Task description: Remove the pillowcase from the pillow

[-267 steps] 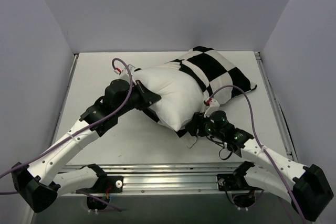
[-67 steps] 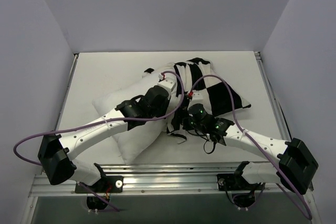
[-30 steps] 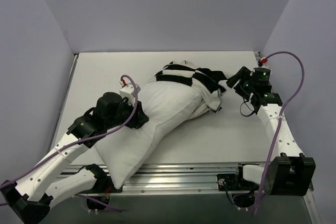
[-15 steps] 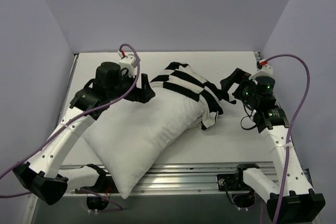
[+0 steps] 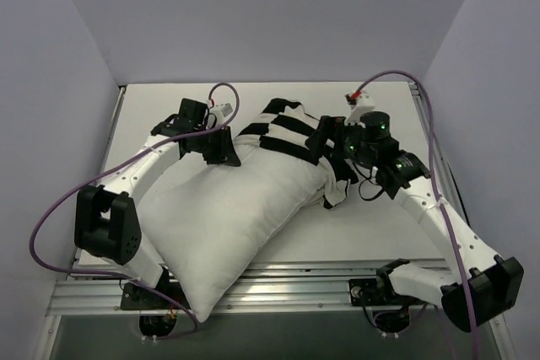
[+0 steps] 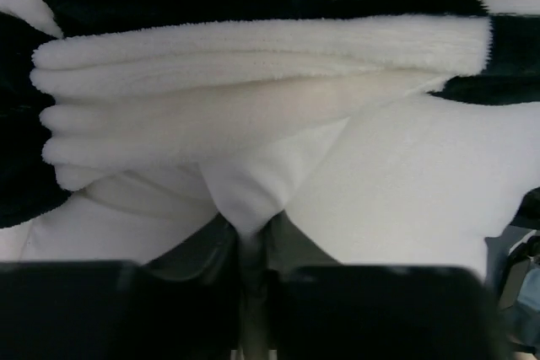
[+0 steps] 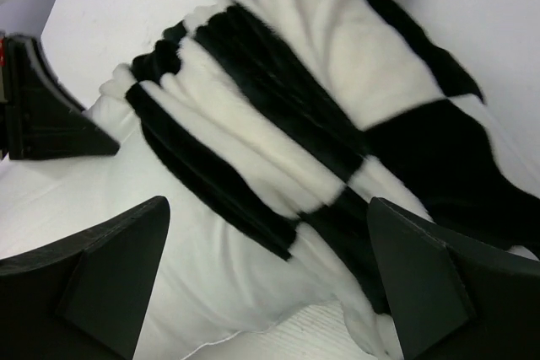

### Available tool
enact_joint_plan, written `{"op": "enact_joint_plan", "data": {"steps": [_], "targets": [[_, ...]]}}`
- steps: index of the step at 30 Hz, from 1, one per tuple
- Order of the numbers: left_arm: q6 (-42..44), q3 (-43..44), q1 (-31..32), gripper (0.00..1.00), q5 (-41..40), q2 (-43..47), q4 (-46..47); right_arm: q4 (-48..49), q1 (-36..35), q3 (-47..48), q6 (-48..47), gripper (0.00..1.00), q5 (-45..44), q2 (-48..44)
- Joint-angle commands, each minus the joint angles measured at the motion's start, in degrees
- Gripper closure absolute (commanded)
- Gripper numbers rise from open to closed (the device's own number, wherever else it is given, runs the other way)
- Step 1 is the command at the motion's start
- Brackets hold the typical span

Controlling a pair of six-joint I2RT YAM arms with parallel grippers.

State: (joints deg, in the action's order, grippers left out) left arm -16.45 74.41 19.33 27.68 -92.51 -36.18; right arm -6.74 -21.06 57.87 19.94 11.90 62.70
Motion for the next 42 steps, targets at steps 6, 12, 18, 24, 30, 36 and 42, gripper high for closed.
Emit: {"op": "enact_joint_plan", "data": {"steps": [6, 12, 18, 24, 30, 36, 42], "targets": [[2.91, 1.07, 2.1, 0.98, -0.43, 10.31, 1.39, -3.44, -12.15, 21.46, -14.74, 0.02, -4.69, 18.74], [5.55, 5.21, 7.46, 0.98, -7.81, 14.9, -0.99, -5.12, -16.29, 34.13, -18.62, 0.01, -4.08, 27.91], [5.64, 6.18, 9.67, 0.98, -11.42, 16.57, -1.61, -7.05, -17.17, 38.02, -19.15, 0.02, 0.22, 34.68], [5.37, 6.36, 10.46, 0.98, -12.91, 16.83, -1.7, -8.2, -17.88, 35.13, -19.33, 0.06, 2.07, 37.41], [4.58, 5.92, 10.55, 0.98, -14.58, 18.68, -1.43, -11.27, -17.7, 31.88, -21.26, 0.42, -1.26, 40.66], [4.23, 5.13, 10.55, 0.98, -17.83, 22.81, -3.45, -11.36, -14.98, 29.24, -20.39, 1.0, -11.01, 40.49], [3.88, 6.18, 9.85, 0.98, -22.57, 26.94, -10.12, -11.27, -0.76, 30.64, -14.42, 1.0, -19.45, 36.37]]}}
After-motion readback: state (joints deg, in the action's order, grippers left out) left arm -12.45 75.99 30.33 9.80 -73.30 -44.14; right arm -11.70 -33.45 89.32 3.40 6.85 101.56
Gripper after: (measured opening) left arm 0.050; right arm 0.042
